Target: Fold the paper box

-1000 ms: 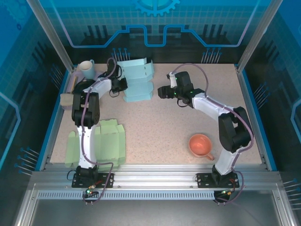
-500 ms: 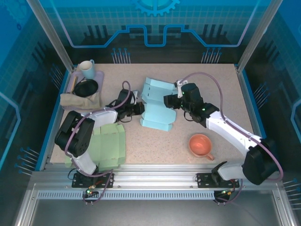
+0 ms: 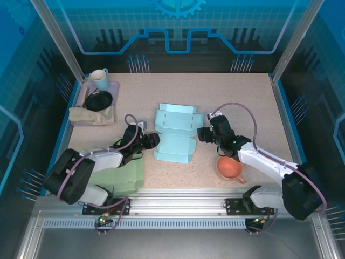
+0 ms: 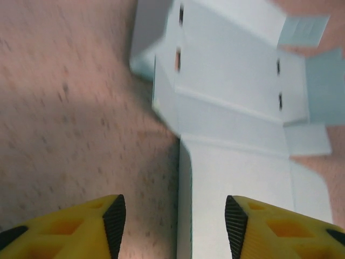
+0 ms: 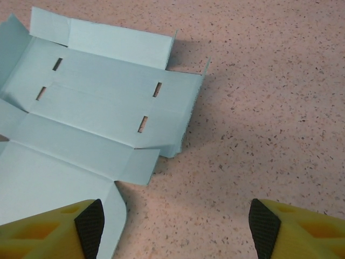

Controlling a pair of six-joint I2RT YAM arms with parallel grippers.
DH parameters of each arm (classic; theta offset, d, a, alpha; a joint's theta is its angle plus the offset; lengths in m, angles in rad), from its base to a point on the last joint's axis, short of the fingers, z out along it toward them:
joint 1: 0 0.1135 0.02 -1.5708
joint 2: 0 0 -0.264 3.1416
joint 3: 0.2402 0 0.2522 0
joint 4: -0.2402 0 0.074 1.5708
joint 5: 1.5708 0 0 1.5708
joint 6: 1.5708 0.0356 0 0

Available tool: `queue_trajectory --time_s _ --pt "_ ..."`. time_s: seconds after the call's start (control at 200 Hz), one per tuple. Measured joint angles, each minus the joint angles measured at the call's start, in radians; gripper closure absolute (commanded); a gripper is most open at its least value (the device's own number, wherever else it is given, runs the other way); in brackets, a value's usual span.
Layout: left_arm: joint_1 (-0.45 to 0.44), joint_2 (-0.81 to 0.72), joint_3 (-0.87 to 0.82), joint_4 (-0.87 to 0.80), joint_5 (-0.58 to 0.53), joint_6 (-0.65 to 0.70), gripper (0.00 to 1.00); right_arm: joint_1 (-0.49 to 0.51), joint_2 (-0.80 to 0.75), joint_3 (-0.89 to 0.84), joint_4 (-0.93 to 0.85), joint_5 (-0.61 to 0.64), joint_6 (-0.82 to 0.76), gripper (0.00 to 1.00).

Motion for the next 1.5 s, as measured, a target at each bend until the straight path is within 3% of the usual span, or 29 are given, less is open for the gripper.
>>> queue_trajectory --time_s 0.2,0.595,0.655,0.765,0.85,0.955,1.22,1.346,1.501 --pt "0.005 0.028 0.146 -0.031 -0.100 0.038 0.37 0.016 0.144 0.066 0.038 -0.001 -0.025 0.28" --pt "0.071 0.380 0.480 -0.117 -0.101 0.119 0.37 0.020 0.205 0.118 0.062 -0.012 -0.102 0.28" --pt "0.071 0.420 0.520 -0.132 -0.101 0.126 0.44 0.020 0.208 0.118 0.063 -0.020 -0.110 0.28" --pt "0.074 0.467 0.553 -0.144 -0.093 0.136 0.72 0.020 0.209 0.119 0.064 -0.031 -0.125 0.28" --pt "0.079 0.486 0.560 -0.150 -0.066 0.153 0.85 0.020 0.217 0.132 0.062 -0.040 -0.136 0.28" --pt "0.086 0.483 0.558 -0.147 -0.011 0.173 1.00 0.020 0.230 0.177 0.044 -0.058 -0.161 0.29" --pt "0.089 0.277 0.403 -0.016 0.137 0.189 1.00 0.013 0.256 0.486 -0.072 -0.117 -0.402 0.32" --pt "0.088 0.142 0.293 0.119 0.189 0.192 1.00 -0.017 0.226 0.603 -0.149 -0.236 -0.619 0.33" --pt "0.059 0.018 0.142 0.260 0.209 0.252 1.00 -0.077 0.216 0.747 -0.346 -0.420 -0.866 0.41"
